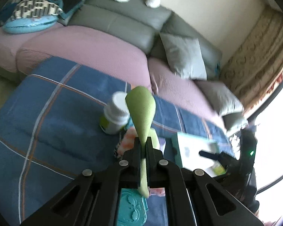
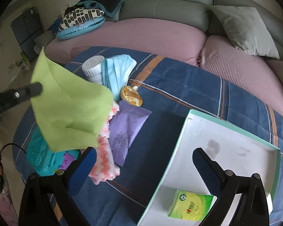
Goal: Organize soft objects
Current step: 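Grasp the lime-green glove with the left gripper and lift it, then grasp the pink-white fluffy cloth with the right gripper while the left gripper holds the glove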
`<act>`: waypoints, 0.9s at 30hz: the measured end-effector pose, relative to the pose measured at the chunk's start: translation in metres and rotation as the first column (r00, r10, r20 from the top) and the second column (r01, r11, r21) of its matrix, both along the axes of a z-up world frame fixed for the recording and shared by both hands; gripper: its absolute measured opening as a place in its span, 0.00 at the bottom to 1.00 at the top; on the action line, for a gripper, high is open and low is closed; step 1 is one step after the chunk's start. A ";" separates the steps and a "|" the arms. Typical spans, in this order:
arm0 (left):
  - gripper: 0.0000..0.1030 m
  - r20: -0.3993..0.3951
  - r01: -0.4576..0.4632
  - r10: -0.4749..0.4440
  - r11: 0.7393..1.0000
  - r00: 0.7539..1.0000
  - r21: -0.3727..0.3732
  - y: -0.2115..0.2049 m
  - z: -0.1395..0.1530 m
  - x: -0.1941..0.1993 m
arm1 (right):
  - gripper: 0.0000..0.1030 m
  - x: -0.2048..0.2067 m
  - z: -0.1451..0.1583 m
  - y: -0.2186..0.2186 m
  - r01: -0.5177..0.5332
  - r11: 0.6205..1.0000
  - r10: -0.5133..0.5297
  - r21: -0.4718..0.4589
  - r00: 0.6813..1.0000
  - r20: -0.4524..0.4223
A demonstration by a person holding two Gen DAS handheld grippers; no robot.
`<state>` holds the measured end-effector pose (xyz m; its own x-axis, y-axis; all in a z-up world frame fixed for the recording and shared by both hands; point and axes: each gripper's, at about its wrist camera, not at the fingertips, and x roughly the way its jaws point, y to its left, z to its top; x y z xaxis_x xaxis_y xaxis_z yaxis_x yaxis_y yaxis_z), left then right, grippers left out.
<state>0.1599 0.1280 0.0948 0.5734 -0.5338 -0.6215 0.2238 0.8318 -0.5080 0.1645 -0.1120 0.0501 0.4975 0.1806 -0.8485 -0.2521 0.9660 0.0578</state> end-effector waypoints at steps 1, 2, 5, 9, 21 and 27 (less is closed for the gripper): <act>0.04 0.011 -0.015 0.015 1.000 1.000 -0.009 0.004 0.003 0.000 | 0.98 0.001 0.001 0.003 -0.005 1.000 0.005 0.003 1.000 0.002; 0.04 0.021 -0.030 0.030 0.999 0.999 -0.017 0.007 0.005 -0.001 | 0.97 0.002 0.003 0.006 -0.010 1.000 0.010 0.005 1.000 0.004; 0.04 0.047 -0.079 0.080 0.996 0.996 -0.041 0.025 0.012 -0.003 | 0.97 0.005 0.005 0.017 -0.029 0.999 0.029 0.013 0.999 0.012; 0.04 0.066 -0.132 0.136 0.989 0.989 -0.062 0.044 0.016 -0.006 | 0.94 0.010 0.006 0.034 -0.061 0.998 0.061 0.024 0.998 0.016; 0.04 0.011 -0.178 0.179 0.981 0.984 -0.076 0.064 -0.006 -0.006 | 0.73 0.031 -0.021 0.099 -0.195 0.976 0.202 0.097 0.977 -0.068; 0.04 0.000 -0.183 0.183 0.980 0.983 -0.074 0.068 -0.013 -0.005 | 0.60 0.043 -0.030 0.113 -0.224 0.963 0.242 0.151 0.963 -0.118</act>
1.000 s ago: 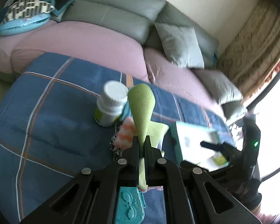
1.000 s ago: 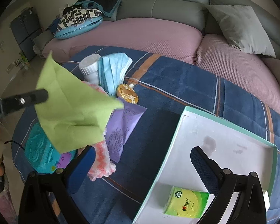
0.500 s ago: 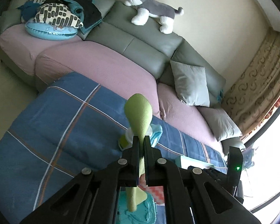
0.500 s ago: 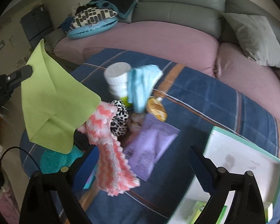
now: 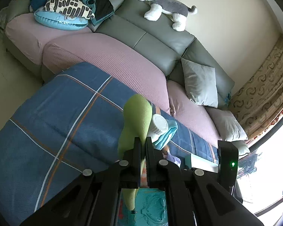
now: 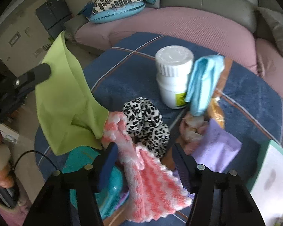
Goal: Organize soft objects
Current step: 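Grasp the pink-white fluffy cloth with the right gripper while the left gripper holds the glove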
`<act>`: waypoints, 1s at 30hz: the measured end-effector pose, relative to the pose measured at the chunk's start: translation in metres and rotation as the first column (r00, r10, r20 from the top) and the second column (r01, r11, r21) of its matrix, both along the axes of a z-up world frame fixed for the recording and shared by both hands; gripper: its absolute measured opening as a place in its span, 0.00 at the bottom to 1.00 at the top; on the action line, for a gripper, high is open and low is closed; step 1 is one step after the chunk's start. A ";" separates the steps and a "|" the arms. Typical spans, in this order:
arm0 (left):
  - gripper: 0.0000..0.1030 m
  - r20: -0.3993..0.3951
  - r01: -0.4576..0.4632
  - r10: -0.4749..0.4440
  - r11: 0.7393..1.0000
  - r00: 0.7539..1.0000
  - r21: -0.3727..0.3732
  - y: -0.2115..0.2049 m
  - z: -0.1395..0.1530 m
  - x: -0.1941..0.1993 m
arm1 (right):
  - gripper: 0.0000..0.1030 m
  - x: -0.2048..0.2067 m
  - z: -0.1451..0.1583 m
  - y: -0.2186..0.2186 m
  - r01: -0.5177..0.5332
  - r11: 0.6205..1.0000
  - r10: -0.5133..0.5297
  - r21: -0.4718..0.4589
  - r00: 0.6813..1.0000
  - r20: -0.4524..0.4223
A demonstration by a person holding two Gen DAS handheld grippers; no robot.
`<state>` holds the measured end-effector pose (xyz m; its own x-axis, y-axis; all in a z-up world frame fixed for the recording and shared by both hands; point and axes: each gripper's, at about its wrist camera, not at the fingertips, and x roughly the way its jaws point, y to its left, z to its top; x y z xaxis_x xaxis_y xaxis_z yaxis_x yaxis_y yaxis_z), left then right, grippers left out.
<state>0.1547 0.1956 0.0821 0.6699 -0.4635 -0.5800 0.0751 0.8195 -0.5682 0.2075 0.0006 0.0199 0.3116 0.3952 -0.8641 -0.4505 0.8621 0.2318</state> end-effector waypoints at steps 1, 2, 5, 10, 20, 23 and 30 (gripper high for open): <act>0.04 -0.002 -0.004 0.004 1.000 1.000 0.001 0.001 -0.001 0.000 | 0.57 0.001 0.000 0.000 -0.002 1.000 0.002 0.005 1.000 -0.003; 0.04 -0.003 -0.008 0.008 1.000 1.000 0.000 0.004 -0.002 0.000 | 0.57 0.001 0.000 -0.003 -0.002 1.000 0.002 0.011 1.000 -0.006; 0.04 0.000 -0.033 0.033 0.999 0.999 0.006 0.012 -0.002 0.000 | 0.57 -0.001 -0.003 -0.018 0.015 1.000 -0.014 0.022 0.999 -0.031; 0.04 0.005 -0.088 0.088 0.996 0.996 0.010 0.028 -0.003 -0.001 | 0.57 -0.011 -0.015 -0.033 -0.002 1.000 0.004 0.015 0.997 -0.081; 0.04 0.000 -0.124 0.124 0.992 0.992 0.024 0.038 -0.002 -0.007 | 0.38 -0.029 -0.030 -0.037 -0.023 0.999 0.021 -0.024 0.996 -0.092; 0.04 -0.003 -0.121 0.121 0.992 0.993 0.022 0.036 -0.002 -0.008 | 0.22 -0.035 -0.028 -0.042 -0.015 1.000 0.016 0.003 0.996 -0.087; 0.04 -0.019 -0.109 0.109 0.994 0.994 -0.002 0.027 -0.004 -0.009 | 0.12 -0.047 -0.016 -0.061 0.024 0.996 -0.019 0.080 0.998 -0.067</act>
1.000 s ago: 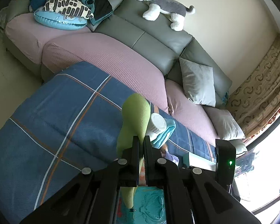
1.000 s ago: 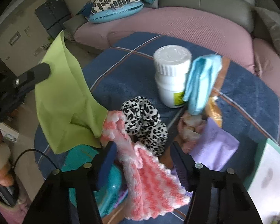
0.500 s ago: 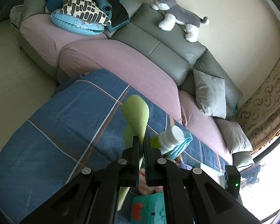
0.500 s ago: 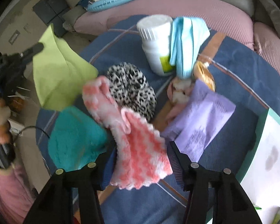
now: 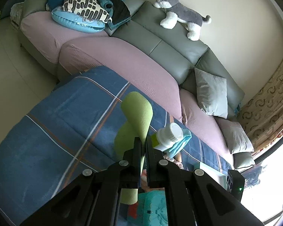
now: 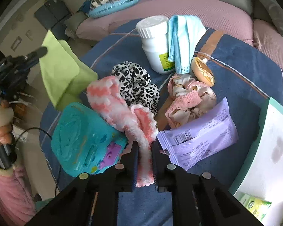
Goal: Organize soft objects
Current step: 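Grasp the pink-white fluffy cloth with the right gripper while the left gripper holds the glove, then carry the fluffy cloth and glove over the white tray with both grippers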
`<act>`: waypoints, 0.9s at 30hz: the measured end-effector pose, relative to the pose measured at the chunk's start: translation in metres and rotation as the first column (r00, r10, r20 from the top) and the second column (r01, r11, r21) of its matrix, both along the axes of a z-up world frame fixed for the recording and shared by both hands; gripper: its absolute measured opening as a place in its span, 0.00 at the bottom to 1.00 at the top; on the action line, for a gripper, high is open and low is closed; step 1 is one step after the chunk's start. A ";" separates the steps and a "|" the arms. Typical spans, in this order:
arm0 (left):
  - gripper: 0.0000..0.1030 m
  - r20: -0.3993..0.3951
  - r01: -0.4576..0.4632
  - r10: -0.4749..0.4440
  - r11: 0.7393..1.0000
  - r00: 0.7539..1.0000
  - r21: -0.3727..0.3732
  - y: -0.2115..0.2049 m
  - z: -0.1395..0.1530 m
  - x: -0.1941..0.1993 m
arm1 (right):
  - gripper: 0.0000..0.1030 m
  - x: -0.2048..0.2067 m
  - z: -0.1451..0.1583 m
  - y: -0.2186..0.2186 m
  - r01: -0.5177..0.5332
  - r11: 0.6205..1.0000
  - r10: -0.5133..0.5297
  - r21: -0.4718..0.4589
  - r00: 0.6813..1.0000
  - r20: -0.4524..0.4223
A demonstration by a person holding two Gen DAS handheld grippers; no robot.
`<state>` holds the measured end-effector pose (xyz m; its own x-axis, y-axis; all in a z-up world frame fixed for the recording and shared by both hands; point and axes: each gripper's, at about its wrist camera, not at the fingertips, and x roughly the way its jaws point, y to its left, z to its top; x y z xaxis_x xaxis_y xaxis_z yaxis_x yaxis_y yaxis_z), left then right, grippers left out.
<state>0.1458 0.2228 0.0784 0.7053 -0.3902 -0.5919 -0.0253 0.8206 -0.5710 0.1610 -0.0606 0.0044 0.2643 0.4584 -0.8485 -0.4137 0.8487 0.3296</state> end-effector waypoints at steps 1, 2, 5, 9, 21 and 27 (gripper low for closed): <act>0.04 -0.001 0.001 -0.001 1.000 1.000 -0.004 -0.002 0.000 0.000 | 0.12 -0.003 0.003 -0.005 0.014 1.000 -0.014 0.025 1.000 0.003; 0.04 -0.001 0.001 -0.001 1.000 1.000 -0.008 -0.003 0.001 -0.001 | 0.11 -0.005 0.008 -0.011 0.030 0.998 -0.031 0.058 1.000 0.004; 0.04 0.001 0.005 -0.005 1.000 1.000 -0.015 -0.008 0.005 -0.003 | 0.11 -0.009 0.019 -0.026 0.066 0.986 -0.069 0.151 0.997 0.017; 0.04 0.016 0.012 -0.012 1.000 1.000 -0.016 -0.019 0.017 -0.006 | 0.11 -0.013 0.035 -0.038 0.094 0.958 -0.107 0.272 0.994 0.031; 0.04 0.120 0.044 -0.047 0.999 0.992 0.024 -0.055 0.077 -0.019 | 0.11 -0.042 0.106 -0.077 0.131 0.873 -0.246 0.470 0.950 0.192; 0.04 0.184 0.092 -0.100 0.995 0.978 0.048 -0.086 0.106 -0.025 | 0.11 -0.064 0.134 -0.118 0.196 0.851 -0.362 0.487 0.891 0.274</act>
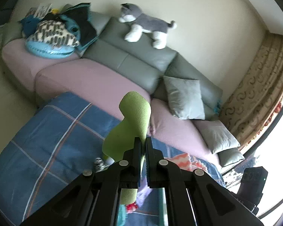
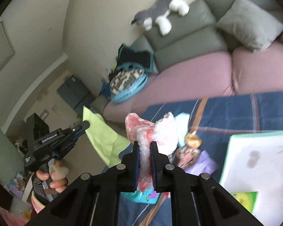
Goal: Organize soft objects
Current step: 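Carry the fluffy cloth and glove over the white tray with both grippers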
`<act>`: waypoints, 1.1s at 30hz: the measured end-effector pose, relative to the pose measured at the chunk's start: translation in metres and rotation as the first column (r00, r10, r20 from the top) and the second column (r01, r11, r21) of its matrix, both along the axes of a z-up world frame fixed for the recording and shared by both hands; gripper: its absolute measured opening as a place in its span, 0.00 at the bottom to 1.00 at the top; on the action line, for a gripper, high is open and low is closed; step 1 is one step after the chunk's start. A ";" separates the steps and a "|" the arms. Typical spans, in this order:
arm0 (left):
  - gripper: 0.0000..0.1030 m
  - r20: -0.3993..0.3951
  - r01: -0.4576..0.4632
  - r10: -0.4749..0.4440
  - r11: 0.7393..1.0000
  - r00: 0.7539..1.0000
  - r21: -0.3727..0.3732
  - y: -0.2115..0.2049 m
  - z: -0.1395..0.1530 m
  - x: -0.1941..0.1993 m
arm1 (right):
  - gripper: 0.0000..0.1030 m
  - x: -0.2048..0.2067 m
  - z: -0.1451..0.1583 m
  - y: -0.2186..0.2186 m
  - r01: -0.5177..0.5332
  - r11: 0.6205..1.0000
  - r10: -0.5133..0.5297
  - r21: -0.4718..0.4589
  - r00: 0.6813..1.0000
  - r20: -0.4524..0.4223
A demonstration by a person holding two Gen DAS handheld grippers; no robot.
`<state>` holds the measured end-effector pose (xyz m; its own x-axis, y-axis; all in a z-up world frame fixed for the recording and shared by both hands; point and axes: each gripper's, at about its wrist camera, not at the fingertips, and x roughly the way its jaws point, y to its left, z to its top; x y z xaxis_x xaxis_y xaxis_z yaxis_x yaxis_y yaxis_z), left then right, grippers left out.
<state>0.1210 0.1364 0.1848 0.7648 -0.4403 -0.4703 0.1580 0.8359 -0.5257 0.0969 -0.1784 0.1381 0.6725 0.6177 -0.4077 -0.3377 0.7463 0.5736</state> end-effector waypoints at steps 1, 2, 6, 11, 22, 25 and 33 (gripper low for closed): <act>0.04 0.011 0.012 -0.012 1.000 1.000 0.002 -0.006 0.005 0.000 | 0.11 -0.004 0.004 -0.008 0.031 0.999 -0.031 -0.014 0.999 0.014; 0.04 0.019 0.023 -0.023 1.000 1.000 0.004 -0.012 0.008 0.000 | 0.11 -0.008 0.007 -0.014 0.056 0.998 -0.055 -0.025 0.998 0.023; 0.04 0.048 0.083 -0.084 0.996 0.995 0.012 -0.044 0.021 0.002 | 0.11 -0.023 0.016 -0.045 0.173 0.983 -0.170 -0.066 0.984 0.057; 0.04 0.043 0.158 -0.158 0.987 0.986 0.021 -0.085 0.022 0.009 | 0.11 -0.041 0.021 -0.084 0.305 0.946 -0.299 -0.106 0.952 0.068; 0.04 0.007 0.335 -0.335 0.941 0.942 0.053 -0.184 0.010 0.015 | 0.11 -0.069 0.006 -0.161 0.515 0.846 -0.513 -0.136 0.857 0.052; 0.04 -0.010 0.374 -0.374 0.926 0.927 0.060 -0.208 0.004 0.015 | 0.11 -0.071 0.000 -0.172 0.551 0.822 -0.551 -0.146 0.833 0.044; 0.04 -0.066 0.437 -0.433 0.895 0.899 0.083 -0.255 -0.019 0.019 | 0.11 -0.070 -0.020 -0.194 0.592 0.782 -0.604 -0.197 0.797 0.000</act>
<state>0.1396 -0.1184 0.1662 0.4840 -0.6766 -0.5549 0.4956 0.7346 -0.4634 0.0267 -0.3725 0.1176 0.8533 0.0127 -0.5212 0.2406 0.8773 0.4152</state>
